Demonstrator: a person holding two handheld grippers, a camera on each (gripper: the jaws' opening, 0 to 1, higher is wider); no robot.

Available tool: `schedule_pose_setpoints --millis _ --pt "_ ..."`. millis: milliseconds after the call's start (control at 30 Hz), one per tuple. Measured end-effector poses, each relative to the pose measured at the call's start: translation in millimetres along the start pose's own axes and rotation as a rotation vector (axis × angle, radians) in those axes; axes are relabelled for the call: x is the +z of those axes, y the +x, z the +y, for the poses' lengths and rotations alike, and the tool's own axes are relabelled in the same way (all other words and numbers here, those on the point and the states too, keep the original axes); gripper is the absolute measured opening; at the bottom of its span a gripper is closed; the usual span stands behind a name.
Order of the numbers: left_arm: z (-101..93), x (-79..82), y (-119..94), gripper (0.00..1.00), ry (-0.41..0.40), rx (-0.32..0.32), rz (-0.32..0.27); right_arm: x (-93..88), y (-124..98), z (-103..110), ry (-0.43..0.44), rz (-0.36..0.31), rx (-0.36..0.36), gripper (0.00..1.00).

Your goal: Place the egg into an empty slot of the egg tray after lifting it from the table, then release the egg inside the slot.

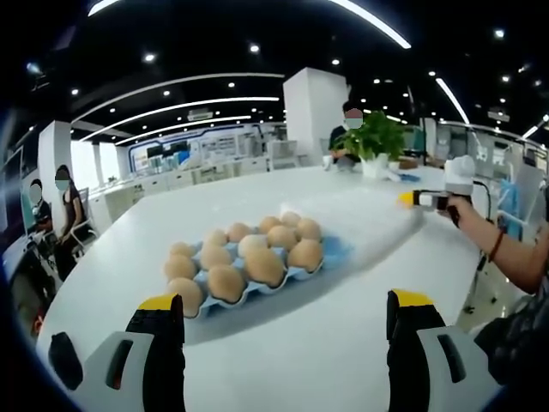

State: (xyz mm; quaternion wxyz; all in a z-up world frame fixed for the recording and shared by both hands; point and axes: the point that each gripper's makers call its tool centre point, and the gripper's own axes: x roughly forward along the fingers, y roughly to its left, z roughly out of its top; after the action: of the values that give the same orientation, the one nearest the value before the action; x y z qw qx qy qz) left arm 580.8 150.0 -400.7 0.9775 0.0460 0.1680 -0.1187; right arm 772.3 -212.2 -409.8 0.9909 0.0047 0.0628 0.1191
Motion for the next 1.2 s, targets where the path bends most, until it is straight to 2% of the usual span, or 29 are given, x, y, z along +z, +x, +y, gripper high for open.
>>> schedule_pose_setpoints --millis 233,533,900,1200 --pt "0.1 0.2 -1 1.00 -0.004 0.002 -0.005 11.8 -4 2 -0.062 -0.042 -0.018 0.29" --pt "0.0 -2.0 -2 1.00 -0.003 0.002 -0.001 18.8 -8 2 -0.071 -0.056 -0.022 0.29" --pt "-0.2 -3.3 -4 1.00 -0.006 0.001 -0.005 27.8 -8 26 -0.148 -0.067 0.018 0.29" --pt "2.7 -5.0 -7 1.00 -0.011 0.004 -0.008 34.5 -9 52 -0.153 -0.080 0.077 0.29"
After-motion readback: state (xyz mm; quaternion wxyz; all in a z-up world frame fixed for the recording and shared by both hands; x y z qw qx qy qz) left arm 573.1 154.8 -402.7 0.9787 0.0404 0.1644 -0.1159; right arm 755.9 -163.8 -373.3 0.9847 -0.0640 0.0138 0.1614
